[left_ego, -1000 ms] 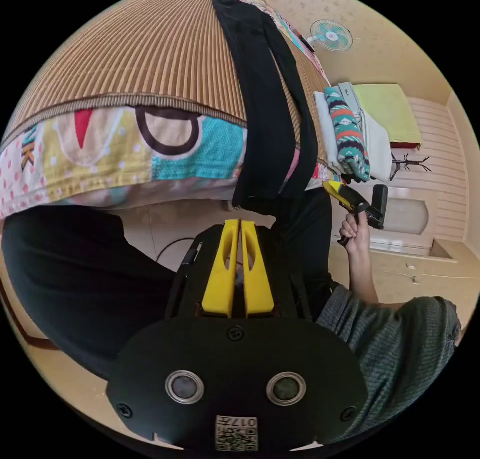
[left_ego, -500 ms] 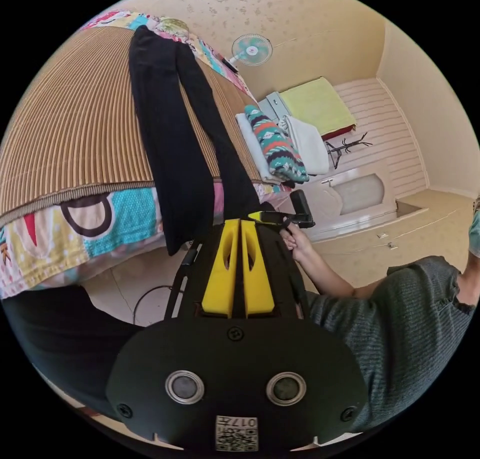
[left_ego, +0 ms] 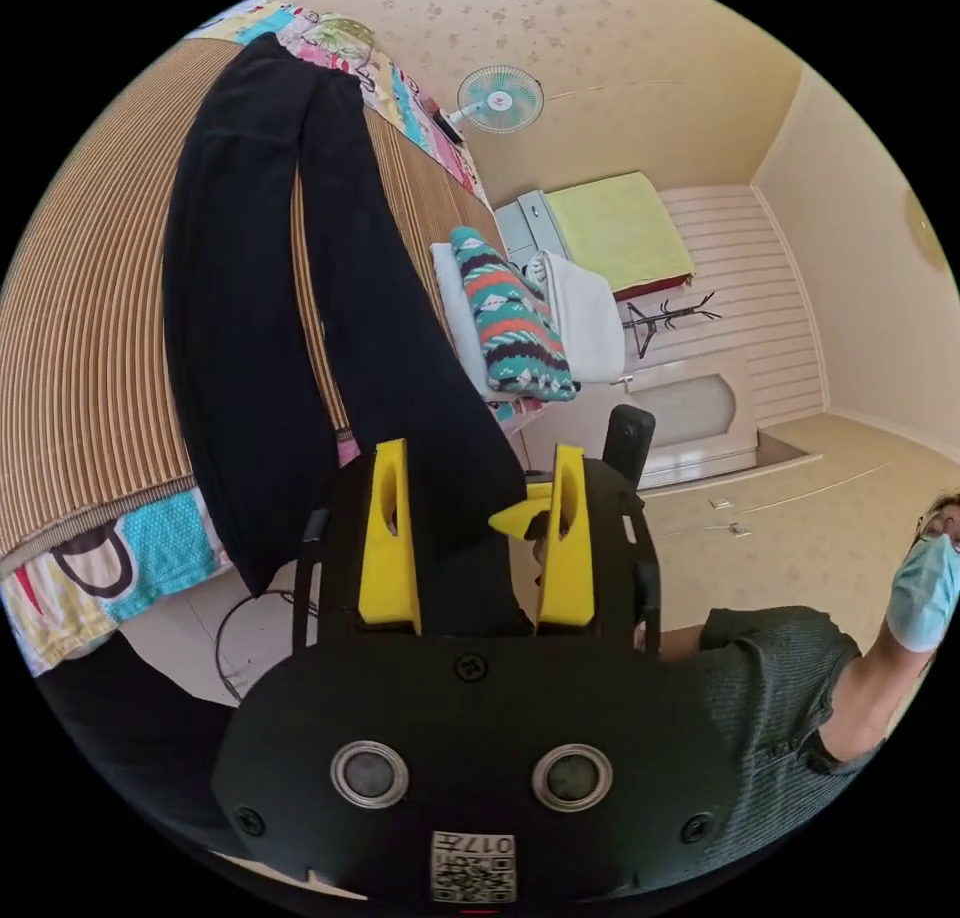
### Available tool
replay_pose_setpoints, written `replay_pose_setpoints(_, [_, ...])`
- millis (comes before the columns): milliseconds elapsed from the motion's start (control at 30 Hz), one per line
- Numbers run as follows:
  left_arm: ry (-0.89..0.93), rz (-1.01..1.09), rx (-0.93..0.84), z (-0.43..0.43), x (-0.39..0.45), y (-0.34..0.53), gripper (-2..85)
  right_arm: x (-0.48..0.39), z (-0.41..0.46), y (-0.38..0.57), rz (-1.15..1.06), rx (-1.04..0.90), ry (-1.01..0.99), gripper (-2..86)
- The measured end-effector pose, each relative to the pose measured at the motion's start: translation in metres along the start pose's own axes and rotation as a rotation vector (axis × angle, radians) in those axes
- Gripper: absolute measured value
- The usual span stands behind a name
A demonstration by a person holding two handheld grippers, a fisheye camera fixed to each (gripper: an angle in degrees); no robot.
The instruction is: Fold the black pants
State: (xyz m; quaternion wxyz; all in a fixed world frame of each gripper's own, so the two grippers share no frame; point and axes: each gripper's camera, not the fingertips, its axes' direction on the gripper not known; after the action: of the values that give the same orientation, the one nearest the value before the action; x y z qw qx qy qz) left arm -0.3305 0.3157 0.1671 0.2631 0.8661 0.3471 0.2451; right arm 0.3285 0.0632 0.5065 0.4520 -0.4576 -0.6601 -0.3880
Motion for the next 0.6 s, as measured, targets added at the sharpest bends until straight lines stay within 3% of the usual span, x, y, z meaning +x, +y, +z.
replay_pose_setpoints(200, [-0.318, 0.147, -0.232, 0.030, 0.051, -0.041, 22.1, -0.019, 0.033, -0.004, -0.031, -0.045, -0.056, 2.8])
replay_pose_setpoints(333, [-0.519, 0.182, -0.297, 0.049, 0.050, -0.036, 8.4, -0.027, 0.037, 0.002, -0.030, -0.089, -0.030, 2.8])
replay_pose_setpoints(433, [-0.431, 0.202, -0.215, 0.037, 0.046, -0.020, 1.0, -0.024, 0.028, 0.008, -0.035, -0.173, 0.010, 2.8])
replay_pose_setpoints(600, [-0.228, 0.143, -0.091, 0.006, 0.017, 0.001, -0.7, 0.005, -0.031, -0.020, 0.054, -0.142, 0.130, 2.8])
